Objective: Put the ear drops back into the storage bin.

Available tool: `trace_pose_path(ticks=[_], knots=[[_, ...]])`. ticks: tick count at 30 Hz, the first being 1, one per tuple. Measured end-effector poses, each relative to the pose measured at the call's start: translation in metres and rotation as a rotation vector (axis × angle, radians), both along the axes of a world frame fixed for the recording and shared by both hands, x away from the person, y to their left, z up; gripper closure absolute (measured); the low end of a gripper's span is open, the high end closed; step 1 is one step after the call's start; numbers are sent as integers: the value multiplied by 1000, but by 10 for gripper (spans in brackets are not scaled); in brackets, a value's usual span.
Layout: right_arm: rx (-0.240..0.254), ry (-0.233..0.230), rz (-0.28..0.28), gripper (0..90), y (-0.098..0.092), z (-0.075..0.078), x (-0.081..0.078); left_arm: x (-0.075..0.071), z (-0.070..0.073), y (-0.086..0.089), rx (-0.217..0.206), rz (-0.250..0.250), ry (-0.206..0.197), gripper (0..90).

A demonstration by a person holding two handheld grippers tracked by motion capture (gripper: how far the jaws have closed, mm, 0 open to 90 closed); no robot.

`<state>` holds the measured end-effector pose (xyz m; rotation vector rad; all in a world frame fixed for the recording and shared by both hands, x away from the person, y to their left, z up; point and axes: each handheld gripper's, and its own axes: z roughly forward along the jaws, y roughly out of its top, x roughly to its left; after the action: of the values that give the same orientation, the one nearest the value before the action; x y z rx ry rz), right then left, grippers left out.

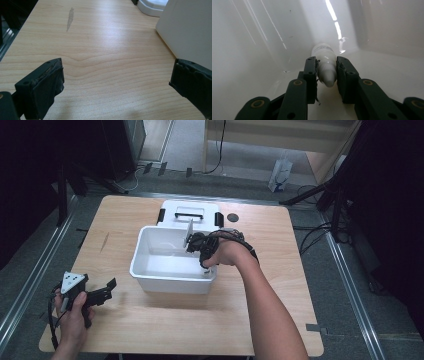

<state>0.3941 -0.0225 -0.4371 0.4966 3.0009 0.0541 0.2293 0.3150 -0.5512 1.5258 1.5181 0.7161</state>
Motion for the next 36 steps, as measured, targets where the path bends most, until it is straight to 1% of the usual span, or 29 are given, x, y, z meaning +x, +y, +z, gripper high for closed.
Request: trace_pose_path(ticks=[4, 12, 17, 21, 23, 25, 27, 29, 32, 35, 36], knots=[[-20, 1, -4, 720, 2, -1, 0, 0, 0, 0, -2, -4, 4, 0], [-16, 8, 0, 711, 2, -1, -2, 1, 0, 0, -4, -4, 5, 0], [1, 16, 5, 677, 0, 3, -3, 1, 0, 0, -5, -3, 3, 0], [43, 21, -15, 645, -3, 9, -3, 1, 0, 0, -4, -3, 5, 0], [50, 19, -18, 632, -4, 11, -4, 1, 0, 0, -1, -5, 5, 0], [60, 4, -25, 596, -5, 18, -3, 1, 0, 0, -2, -4, 4, 0], [83, 0, -32, 527, -6, 23, -4, 1, 0, 0, -1, -4, 5, 0], [91, -5, -46, 485, -7, 29, -6, 1, 0, 0, -1, -4, 5, 0], [107, -29, -53, 410, -7, 36, -9, 1, 0, 0, -1, -4, 6, 0], [123, -40, -61, 304, -8, 42, -12, 1, 0, 0, -1, -4, 7, 0], [123, -40, -61, 304, -8, 42, -12, 1, 0, 0, -1, -4, 7, 0]])
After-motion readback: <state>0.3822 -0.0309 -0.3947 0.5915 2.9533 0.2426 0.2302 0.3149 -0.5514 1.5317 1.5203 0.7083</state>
